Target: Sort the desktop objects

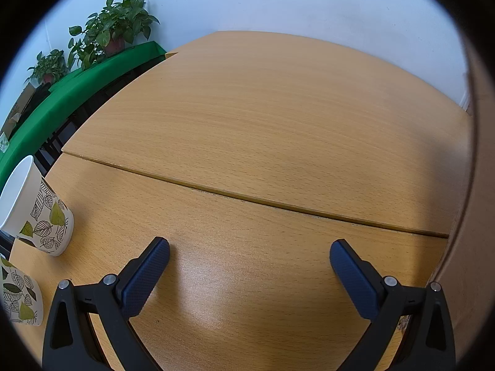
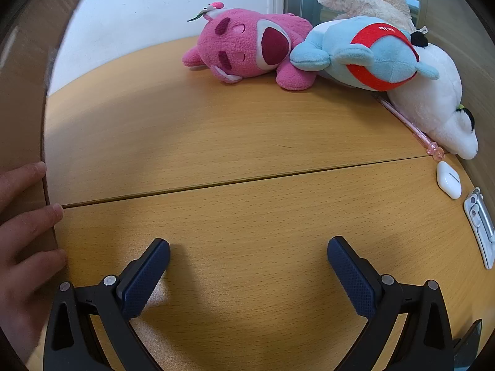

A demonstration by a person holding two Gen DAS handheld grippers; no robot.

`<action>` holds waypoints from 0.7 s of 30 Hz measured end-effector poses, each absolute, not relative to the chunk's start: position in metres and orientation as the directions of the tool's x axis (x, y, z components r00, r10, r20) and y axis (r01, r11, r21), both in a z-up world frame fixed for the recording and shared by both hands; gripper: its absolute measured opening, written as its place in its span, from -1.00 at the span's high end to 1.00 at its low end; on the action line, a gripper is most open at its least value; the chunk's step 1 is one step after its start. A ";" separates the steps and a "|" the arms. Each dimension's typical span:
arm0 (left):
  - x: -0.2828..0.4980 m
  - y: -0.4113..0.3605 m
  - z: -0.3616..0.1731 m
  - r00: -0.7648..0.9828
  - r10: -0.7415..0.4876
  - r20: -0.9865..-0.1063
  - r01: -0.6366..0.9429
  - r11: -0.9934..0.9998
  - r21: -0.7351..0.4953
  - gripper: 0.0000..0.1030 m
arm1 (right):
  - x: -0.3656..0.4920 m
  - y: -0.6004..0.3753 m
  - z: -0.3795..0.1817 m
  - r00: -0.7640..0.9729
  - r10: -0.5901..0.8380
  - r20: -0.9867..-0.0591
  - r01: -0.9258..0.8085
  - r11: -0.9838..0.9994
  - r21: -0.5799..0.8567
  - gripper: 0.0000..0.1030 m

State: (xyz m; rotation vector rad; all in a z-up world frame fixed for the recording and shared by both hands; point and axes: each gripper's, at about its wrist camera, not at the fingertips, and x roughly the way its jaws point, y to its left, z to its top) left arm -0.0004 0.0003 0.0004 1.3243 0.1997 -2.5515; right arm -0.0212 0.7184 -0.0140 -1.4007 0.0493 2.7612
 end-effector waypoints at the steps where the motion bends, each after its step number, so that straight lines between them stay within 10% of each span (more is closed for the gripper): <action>1: 0.000 0.000 0.002 -0.559 -0.163 -0.813 0.290 -0.957 -0.007 -1.00 | -0.014 0.717 -0.013 -0.590 0.026 -0.807 -0.055 -0.998 0.008 -1.00; 21: 0.000 0.000 0.002 -0.548 -0.172 -0.819 0.291 -0.957 0.006 -1.00 | -0.011 0.716 -0.013 -0.591 0.026 -0.806 -0.055 -0.998 0.007 -1.00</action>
